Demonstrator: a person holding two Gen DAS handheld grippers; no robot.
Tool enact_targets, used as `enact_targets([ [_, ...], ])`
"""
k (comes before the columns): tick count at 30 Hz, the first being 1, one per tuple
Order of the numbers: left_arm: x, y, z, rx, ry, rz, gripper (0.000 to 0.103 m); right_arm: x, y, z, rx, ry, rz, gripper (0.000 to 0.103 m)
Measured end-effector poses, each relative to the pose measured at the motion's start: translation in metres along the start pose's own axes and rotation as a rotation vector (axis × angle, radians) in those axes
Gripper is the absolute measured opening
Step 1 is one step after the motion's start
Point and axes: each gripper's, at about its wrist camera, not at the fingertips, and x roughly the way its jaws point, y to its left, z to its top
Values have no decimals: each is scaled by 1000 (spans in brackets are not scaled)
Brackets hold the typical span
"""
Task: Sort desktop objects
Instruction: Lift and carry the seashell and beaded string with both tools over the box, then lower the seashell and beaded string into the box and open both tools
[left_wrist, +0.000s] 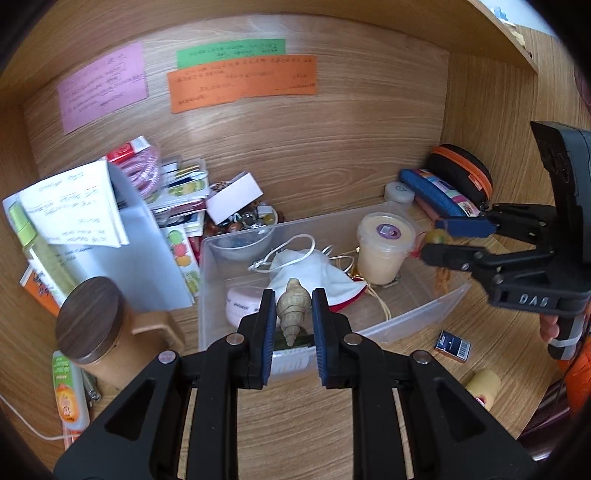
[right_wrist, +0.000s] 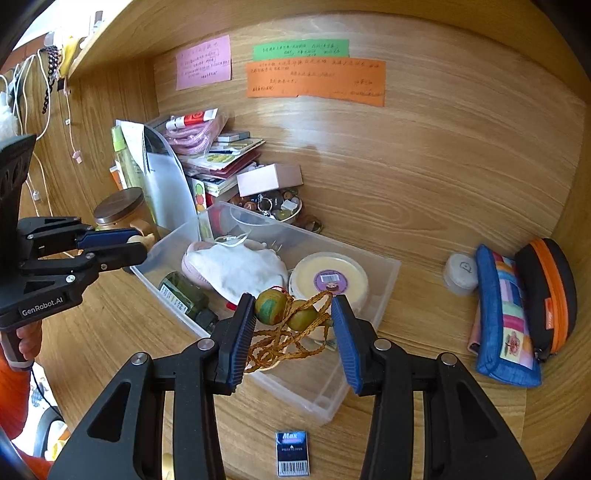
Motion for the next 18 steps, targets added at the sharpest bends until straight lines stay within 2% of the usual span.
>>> enact_targets([
  [7, 27, -7, 2, 19, 50, -21, 18, 20, -3, -4, 14, 41, 15, 39],
  [18, 60, -10, -2, 10, 115, -58, 18, 35, -8, -14, 0, 94, -20, 39],
])
